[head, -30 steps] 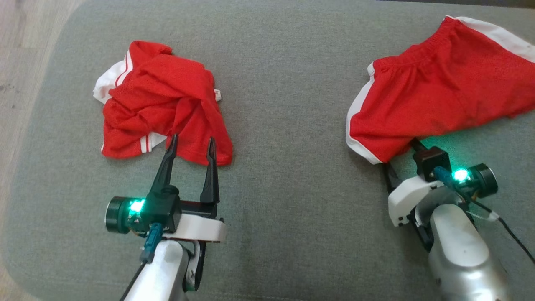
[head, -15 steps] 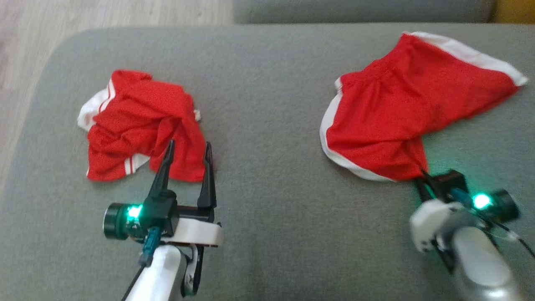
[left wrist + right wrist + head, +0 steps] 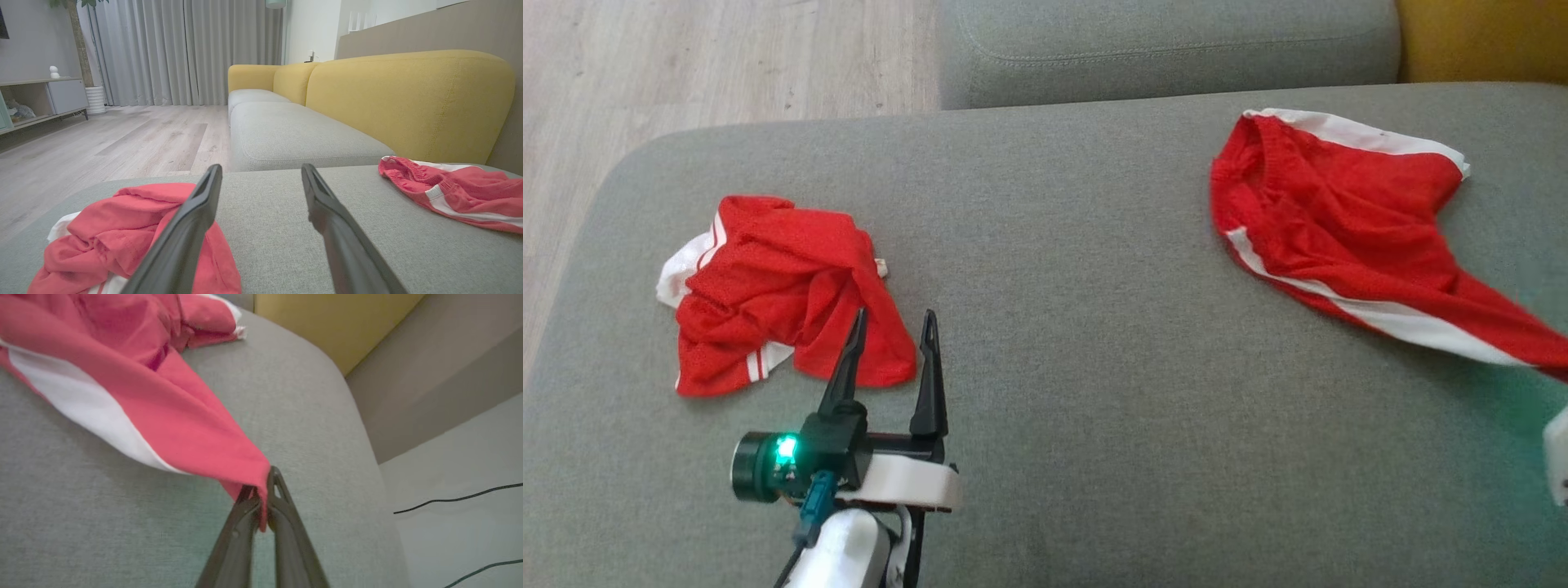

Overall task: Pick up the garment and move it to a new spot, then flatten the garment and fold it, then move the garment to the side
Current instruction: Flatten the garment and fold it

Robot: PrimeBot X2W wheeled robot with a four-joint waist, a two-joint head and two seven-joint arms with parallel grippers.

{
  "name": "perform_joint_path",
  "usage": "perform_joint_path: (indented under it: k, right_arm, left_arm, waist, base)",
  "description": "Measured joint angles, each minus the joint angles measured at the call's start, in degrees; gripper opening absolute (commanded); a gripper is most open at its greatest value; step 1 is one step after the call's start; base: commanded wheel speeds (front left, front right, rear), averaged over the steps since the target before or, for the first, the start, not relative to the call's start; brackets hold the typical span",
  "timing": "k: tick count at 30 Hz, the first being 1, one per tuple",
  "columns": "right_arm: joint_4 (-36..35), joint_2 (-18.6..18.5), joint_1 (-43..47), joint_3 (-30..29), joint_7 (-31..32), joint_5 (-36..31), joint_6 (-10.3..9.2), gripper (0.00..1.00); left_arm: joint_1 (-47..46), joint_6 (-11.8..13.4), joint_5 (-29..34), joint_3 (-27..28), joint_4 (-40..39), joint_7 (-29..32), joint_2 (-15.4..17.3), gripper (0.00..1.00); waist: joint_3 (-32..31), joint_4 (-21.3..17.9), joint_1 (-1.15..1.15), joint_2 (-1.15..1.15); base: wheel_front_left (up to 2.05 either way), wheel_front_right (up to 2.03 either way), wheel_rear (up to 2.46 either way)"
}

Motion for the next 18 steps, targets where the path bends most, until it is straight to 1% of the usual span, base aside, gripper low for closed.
perform_joint_path:
  k: [3,4,7,9,13,15,18]
  right_arm:
    - [-5.3,2.6,0.5,-2.5,-1.7,0.0,0.00,1.00]
    - [-5.3,2.6,0.5,-2.5,-1.7,0.0,0.00,1.00]
    - [-11.2,6.5,0.3,-3.0,-5.2,-1.3,0.00,1.00]
    - [-13.9,9.2,0.1,-2.7,-8.8,-1.6,0.00,1.00]
    - [-17.4,14.7,0.2,0.6,-14.9,0.0,0.00,1.00]
    - [-18.2,17.1,0.5,2.5,-17.6,1.2,0.00,1.00]
    - [-18.6,19.2,1.4,4.9,-20.3,2.2,0.00,1.00]
  left_arm:
    - [0.0,0.0,0.0,0.1,0.1,0.0,0.0,1.00]
    - [0.0,0.0,0.0,0.1,0.1,0.0,0.0,1.00]
    - [0.0,-0.1,0.3,0.1,0.2,0.0,0.0,1.00]
    - [0.0,-0.1,0.5,0.2,0.3,0.0,0.0,1.00]
    - [0.0,-0.2,0.9,0.3,0.4,0.0,0.0,1.00]
    - [0.0,-0.6,1.2,0.2,0.5,0.0,0.0,1.00]
    - [0.0,-0.7,1.5,0.2,0.5,0.0,0.0,1.00]
  waist:
    - [0.0,0.2,0.00,0.00]
    - [0.0,0.2,0.00,0.00]
    - [0.1,0.4,0.01,0.00]
    - [0.1,0.5,0.01,0.00]
    - [0.1,0.7,0.01,0.00]
    - [0.1,0.8,0.01,0.00]
    - [0.3,0.9,0.01,0.00]
  base:
    - [0.00,0.00,0.00]
    - [0.00,0.00,0.00]
    - [0.00,0.00,0.00]
    - [0.00,0.00,0.00]
    - [0.00,0.00,0.00]
    - [0.00,0.00,0.00]
    - [0.00,0.00,0.00]
